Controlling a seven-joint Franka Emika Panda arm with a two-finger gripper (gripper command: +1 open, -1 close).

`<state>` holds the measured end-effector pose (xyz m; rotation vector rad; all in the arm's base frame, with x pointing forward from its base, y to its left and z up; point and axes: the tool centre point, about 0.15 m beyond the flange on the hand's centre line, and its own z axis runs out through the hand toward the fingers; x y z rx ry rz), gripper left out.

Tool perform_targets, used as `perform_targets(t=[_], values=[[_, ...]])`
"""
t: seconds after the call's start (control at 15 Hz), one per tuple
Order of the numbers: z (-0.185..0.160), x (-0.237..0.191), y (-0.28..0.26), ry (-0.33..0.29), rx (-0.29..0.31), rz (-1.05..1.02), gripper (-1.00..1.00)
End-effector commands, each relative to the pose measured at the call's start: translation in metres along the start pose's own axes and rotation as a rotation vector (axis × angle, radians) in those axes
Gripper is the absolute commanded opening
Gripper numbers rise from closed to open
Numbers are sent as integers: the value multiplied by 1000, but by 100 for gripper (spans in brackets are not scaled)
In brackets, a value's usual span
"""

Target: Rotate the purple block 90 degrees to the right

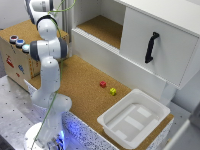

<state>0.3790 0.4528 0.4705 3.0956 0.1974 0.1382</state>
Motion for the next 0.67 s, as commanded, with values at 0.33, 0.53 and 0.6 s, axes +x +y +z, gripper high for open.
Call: perform_targets(t=[0.33,0.53,0.6], values=[[45,13,30,43,120,121,-100],[31,10,32,76,157,99,100],[21,7,29,101,157,90,100]])
